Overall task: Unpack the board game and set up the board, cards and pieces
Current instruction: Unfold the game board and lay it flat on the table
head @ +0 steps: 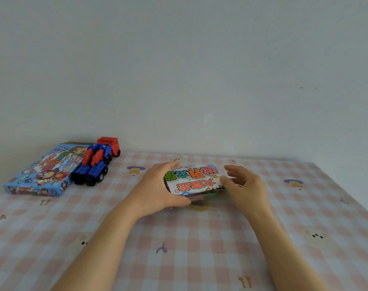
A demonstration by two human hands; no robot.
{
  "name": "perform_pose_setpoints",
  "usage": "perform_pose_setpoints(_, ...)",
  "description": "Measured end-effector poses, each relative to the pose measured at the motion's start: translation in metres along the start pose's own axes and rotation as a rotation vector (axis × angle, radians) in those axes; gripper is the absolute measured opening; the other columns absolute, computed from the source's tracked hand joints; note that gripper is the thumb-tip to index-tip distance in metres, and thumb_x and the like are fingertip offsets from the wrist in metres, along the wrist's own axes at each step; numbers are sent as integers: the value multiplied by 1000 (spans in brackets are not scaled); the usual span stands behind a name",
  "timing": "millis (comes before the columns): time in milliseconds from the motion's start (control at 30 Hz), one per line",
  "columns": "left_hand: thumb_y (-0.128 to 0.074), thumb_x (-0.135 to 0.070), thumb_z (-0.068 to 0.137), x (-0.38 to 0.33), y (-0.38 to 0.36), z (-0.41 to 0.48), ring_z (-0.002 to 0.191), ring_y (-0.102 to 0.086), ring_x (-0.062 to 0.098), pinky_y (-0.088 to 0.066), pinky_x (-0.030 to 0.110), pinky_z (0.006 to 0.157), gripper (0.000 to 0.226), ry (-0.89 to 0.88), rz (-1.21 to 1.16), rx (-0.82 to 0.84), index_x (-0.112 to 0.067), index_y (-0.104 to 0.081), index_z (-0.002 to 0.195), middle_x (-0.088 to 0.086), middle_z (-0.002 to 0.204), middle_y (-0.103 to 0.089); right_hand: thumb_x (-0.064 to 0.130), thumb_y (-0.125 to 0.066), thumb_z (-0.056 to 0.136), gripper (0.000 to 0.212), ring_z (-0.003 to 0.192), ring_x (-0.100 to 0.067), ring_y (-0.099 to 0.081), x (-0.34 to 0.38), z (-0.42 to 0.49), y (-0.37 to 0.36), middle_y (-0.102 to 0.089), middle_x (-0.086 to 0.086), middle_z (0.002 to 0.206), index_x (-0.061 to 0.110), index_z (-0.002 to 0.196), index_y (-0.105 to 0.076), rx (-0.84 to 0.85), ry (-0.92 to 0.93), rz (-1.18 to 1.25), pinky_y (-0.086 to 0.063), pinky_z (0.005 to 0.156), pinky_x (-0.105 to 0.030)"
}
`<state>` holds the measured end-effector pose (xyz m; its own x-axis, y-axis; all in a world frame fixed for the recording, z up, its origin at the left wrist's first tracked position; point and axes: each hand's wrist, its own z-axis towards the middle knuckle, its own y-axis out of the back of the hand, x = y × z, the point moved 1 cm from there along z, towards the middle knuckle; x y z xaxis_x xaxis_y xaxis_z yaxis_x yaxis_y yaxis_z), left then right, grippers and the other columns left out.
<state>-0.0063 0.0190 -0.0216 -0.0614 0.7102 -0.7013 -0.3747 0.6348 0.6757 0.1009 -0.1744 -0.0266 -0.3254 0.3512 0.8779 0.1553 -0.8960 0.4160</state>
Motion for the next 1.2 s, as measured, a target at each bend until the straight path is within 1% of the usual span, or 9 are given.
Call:
perform_pose_setpoints(100,-89,-36,54,-4,8,-5,112,-46,2,-38,17,92,95,-19,1,-37,-31,-42,137,-14,123,-45,27,-67,84,32,97,-8,-61,3,-1,-6,-65,5,106,26,116,-64,24,-33,22,-44,71,-17)
perform_pose_setpoints(233,-87,-40,55,-2,21,-21,115,-42,6,-36,23,101,92,-26,56,-100,-29,-45,136,-10,124,-45,30,-62,88,32,96,-15,-62,22,-4,-26,-66,1,110,25,119,-62,81,-4,-36,-48,77,-28)
perform_pose_setpoints(400,-87,-42,55,12,51,-49,115,-44,6,-40,26,100,92,7,81,-158,-30,-44,135,-12,122,-46,28,-60,88,29,81,-17,-62,55,-15,-56,-63,2,104,28,117,-63,173,50,-26,-50,57,-24)
perform_pose_setpoints(567,-90,-28,56,33,98,-85,106,-49,-4,-43,15,90,91,113,52,-102,-33,-43,134,-13,122,-41,26,-63,85,30,89,-17,-63,80,-46,-94,-62,-2,109,30,115,-63,301,65,-3,-53,78,-35)
perform_pose_setpoints(700,-87,-33,47,54,132,-116,109,-51,5,-48,28,93,101,229,75,-27,-37,-39,136,-11,129,-40,24,-64,86,33,87,-13,-59,96,-76,-125,-59,0,112,30,119,-62,398,73,-13,-43,58,-19)
perform_pose_setpoints(800,-86,-35,47,62,142,-135,114,-46,8,-45,33,98,103,253,122,-51,-36,-37,137,-11,127,-36,22,-64,86,35,85,-9,-56,109,-91,-141,-56,2,110,29,120,-62,436,91,-3,-42,61,-19)
perform_pose_setpoints(900,-86,-22,54,71,149,-146,115,-41,9,-41,26,97,100,271,168,-51,-34,-35,139,-10,125,-33,21,-64,86,33,78,-5,-57,116,-99,-152,-54,3,110,30,118,-61,478,97,-24,-44,55,-16)
perform_pose_setpoints(1067,-77,-6,59,86,163,-154,102,-53,7,-44,16,67,95,331,69,-36,-39,-36,139,-7,131,-39,21,-62,88,29,89,-8,-60,117,-111,-160,-62,3,109,29,116,-62,514,83,-69,-44,54,-16)
perform_pose_setpoints(1200,-83,-9,59,85,164,-154,101,-54,5,-44,16,72,97,340,-11,-58,-39,-37,138,-8,128,-42,20,-61,89,26,88,-5,-59,120,-114,-161,-61,5,106,31,113,-62,526,90,-95,-42,51,-13)
